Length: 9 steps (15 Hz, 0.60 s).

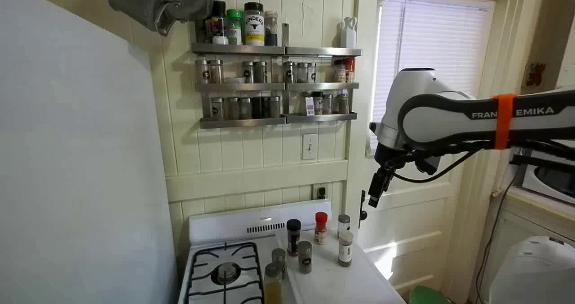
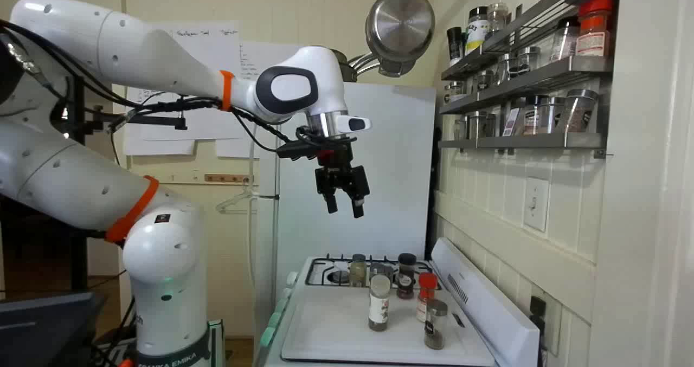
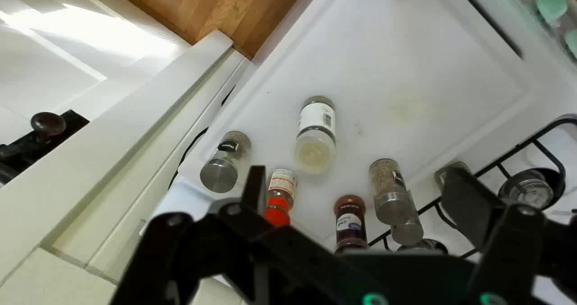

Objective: Remove the lid off of the right bottle

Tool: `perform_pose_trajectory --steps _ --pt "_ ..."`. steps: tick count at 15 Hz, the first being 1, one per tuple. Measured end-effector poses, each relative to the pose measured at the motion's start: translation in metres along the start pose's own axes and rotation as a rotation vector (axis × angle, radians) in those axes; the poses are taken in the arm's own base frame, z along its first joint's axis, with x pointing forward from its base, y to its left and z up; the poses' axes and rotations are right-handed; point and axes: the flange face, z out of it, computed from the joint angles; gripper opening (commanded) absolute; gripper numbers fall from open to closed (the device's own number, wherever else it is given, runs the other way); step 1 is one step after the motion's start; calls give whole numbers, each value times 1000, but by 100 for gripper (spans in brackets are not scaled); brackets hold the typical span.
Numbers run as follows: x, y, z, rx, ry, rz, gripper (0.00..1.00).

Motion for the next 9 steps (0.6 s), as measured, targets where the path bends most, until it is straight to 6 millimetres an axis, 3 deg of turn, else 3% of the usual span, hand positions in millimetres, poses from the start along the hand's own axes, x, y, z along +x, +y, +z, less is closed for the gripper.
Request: perform_pose_trajectory --steps 9 --pt "0 5 3 12 1 11 100"
